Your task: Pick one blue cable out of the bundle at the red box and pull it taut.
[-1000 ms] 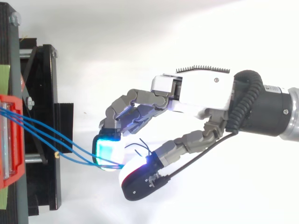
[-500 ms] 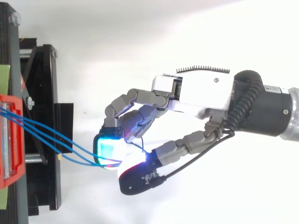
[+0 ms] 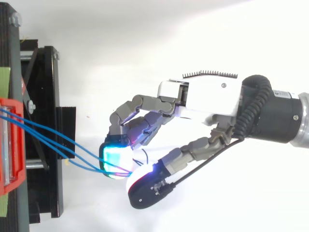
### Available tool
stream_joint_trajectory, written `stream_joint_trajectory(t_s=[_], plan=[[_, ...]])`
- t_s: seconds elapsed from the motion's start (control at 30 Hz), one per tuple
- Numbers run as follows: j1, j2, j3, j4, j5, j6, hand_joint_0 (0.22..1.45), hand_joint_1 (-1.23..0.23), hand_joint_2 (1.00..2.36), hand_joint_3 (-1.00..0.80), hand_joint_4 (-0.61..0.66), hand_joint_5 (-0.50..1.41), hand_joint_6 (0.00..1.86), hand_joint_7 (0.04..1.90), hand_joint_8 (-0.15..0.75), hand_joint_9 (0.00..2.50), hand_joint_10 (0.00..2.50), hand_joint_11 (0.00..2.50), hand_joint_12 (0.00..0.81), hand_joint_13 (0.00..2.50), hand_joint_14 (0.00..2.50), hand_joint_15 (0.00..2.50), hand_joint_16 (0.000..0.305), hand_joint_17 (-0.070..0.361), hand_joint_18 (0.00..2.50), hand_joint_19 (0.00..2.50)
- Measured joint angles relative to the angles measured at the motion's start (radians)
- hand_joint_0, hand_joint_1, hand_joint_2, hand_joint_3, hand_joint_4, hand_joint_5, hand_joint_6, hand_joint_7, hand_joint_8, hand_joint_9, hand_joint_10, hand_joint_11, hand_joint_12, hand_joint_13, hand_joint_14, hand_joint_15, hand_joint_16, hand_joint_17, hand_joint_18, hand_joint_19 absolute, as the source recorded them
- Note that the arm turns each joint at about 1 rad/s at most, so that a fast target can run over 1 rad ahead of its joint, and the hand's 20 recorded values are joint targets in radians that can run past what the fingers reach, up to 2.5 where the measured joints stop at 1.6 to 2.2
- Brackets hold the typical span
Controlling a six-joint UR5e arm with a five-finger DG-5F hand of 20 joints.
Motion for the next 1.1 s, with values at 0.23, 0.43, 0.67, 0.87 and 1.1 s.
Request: stream_joint_trajectory(t_s=[0.23, 0.43, 0.67, 0.87, 1.1], plan=[[0.0, 0.0, 0.001, -0.006, 0.0, 0.004, 0.74, -0.97, 1.0, -0.5, 0.14, -0.17, 0.93, 0.93, 0.306, 0.81, 0.01, 0.39, 0.365, 0.54, 0.0, 0.14, 0.057, 0.128, 0.79, 0.27], [0.0, 0.0, 0.001, -0.007, 0.0, 0.008, 0.59, -0.86, 1.0, -0.5, 0.18, -0.16, 0.9, 1.0, 0.334, 0.83, 0.01, 0.39, 0.379, 0.54, 0.01, 0.16, 0.059, 0.132, 0.78, 0.31], [0.0, 0.0, 0.0, -0.007, 0.0, 0.009, 0.66, -0.82, 1.02, -0.28, 0.16, -0.14, 0.9, 1.09, 0.348, 0.89, 0.01, 0.4, 0.381, 0.6, 0.01, 0.17, 0.059, 0.133, 0.83, 0.33], [0.0, 0.0, 0.001, -0.007, 0.001, 0.009, 0.72, -0.88, 1.02, -0.19, 0.05, -0.15, 0.92, 1.11, 0.343, 0.89, 0.01, 0.41, 0.378, 0.61, 0.01, 0.17, 0.058, 0.132, 0.84, 0.33], [0.001, 0.0, 0.001, -0.007, 0.001, 0.013, 0.84, -0.95, 1.02, -0.31, 0.0, -0.17, 0.94, 1.14, 0.319, 0.84, 0.01, 0.4, 0.367, 0.57, 0.01, 0.18, 0.057, 0.128, 0.77, 0.37]])
